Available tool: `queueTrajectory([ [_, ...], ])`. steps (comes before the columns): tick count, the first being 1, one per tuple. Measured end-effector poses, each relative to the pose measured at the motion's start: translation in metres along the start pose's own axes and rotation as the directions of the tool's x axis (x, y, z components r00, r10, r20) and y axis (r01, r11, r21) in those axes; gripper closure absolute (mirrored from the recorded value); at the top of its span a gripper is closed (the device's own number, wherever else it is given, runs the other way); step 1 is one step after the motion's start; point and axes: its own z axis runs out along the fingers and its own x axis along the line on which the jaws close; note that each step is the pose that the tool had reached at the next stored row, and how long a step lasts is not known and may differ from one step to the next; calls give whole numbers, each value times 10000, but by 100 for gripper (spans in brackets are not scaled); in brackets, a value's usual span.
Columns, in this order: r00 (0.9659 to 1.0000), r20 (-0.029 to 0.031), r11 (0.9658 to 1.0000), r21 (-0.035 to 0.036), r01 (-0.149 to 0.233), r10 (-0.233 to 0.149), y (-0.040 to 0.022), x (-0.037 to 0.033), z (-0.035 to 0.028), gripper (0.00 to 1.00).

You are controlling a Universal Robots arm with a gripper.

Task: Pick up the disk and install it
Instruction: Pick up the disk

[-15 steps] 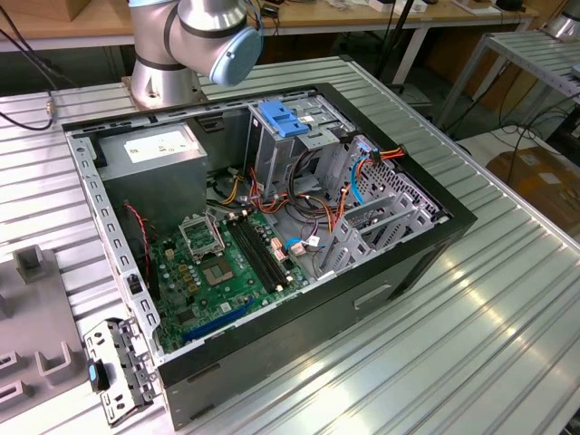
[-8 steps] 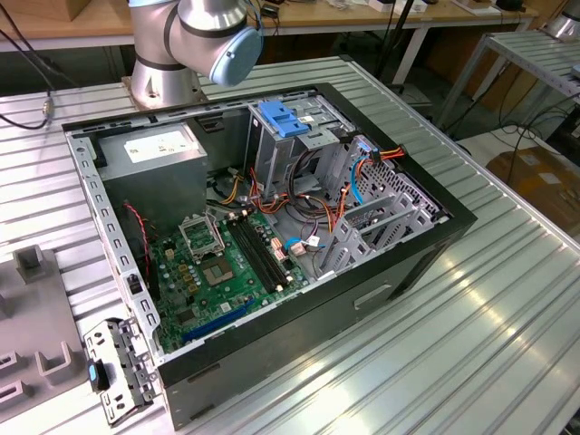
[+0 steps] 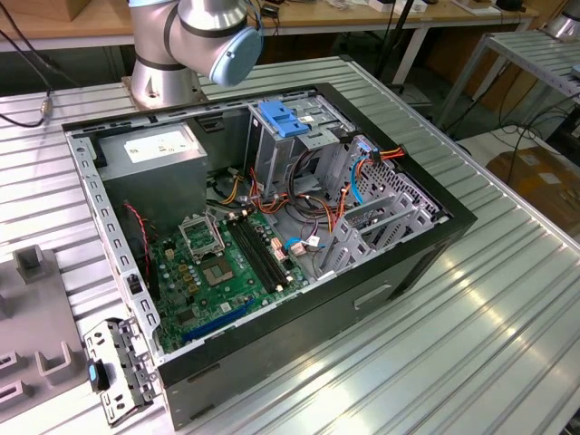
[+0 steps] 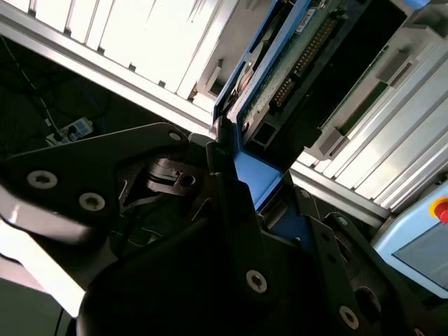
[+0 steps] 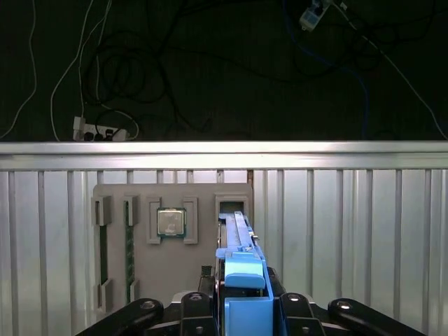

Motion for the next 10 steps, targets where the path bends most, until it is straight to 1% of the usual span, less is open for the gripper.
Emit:
queueTrajectory([
  [4,10000,0,10000,-1,0,0,-1,1,-63,63],
  [8,10000,0,10000,-1,0,0,-1,1,-100,63],
  [10,10000,0,10000,1,0,0,-2,2,-128,63],
])
